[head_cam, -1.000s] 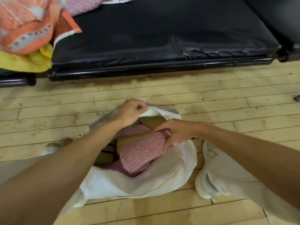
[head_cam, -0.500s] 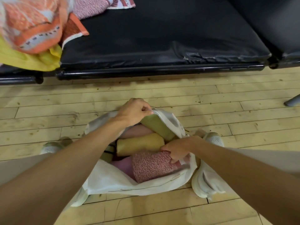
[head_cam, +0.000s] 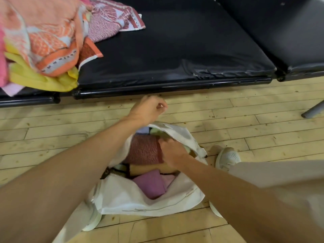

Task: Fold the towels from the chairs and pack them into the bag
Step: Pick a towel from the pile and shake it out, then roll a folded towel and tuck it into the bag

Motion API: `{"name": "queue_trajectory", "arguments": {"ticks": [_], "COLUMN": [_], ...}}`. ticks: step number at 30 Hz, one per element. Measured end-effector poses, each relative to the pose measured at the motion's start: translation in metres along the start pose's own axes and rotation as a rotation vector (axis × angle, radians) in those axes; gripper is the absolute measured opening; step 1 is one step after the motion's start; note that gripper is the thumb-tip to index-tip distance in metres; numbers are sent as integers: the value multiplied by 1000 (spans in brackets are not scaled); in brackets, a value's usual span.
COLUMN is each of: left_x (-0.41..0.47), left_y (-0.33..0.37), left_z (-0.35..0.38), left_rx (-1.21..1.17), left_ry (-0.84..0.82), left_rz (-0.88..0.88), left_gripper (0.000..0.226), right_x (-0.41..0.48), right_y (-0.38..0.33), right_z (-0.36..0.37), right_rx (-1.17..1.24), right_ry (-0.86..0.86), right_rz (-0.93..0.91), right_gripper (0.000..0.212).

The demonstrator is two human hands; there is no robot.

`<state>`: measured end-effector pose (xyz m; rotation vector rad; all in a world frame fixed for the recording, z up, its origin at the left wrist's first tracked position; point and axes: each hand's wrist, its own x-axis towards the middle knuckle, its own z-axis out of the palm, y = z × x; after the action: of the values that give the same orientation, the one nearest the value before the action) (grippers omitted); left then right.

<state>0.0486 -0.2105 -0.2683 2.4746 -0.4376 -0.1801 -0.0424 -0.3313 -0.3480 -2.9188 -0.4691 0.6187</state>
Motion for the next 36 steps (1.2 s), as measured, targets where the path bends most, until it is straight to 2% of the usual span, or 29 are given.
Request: {"name": "queue_trajectory", "arguments": {"ticks": [4,9,13,17,20,26,29,31,34,36], "left_x": [-8,-38,-59,-74,-81,-96,-111,-115,-115,-112], "left_y": [8,17,38,59,51,-23,-62,-75,-75,-76], "left_z": [-30,-64,-101,-149,-183,-228,-237,-239,-244,-248], "left_rx": [121,323,276,211,216,302,349,246,-105,-262], "left_ry": [-239,-489,-487,-393,-251,202,303,328,433,479], "left_rz": [25,99,111,118,92,-89,-235,-311,-428,-451], "left_gripper": [29,26,24,18,19,28,35,37,25,12], "right_x": [-20,-41,-54,-53,-45,-3,28,46,66,73], "right_y": [1,15,11,-11,-32,-81,-110,-132,-163,-179], "right_z": [-24,-74,-129,-182,-212,-246,-252,-251,-244,-234], "right_rx": [-111,-15,82,165,253,427,541,619,711,566], "right_ry": [-37,63,193,363,441,463,466,438,348,316], "right_rz": [-45,-51,-160,-207,-248,-275,-271,-271,-331,-432], "right_gripper": [31,22,17,19,15,14,14,17,32,37]}}
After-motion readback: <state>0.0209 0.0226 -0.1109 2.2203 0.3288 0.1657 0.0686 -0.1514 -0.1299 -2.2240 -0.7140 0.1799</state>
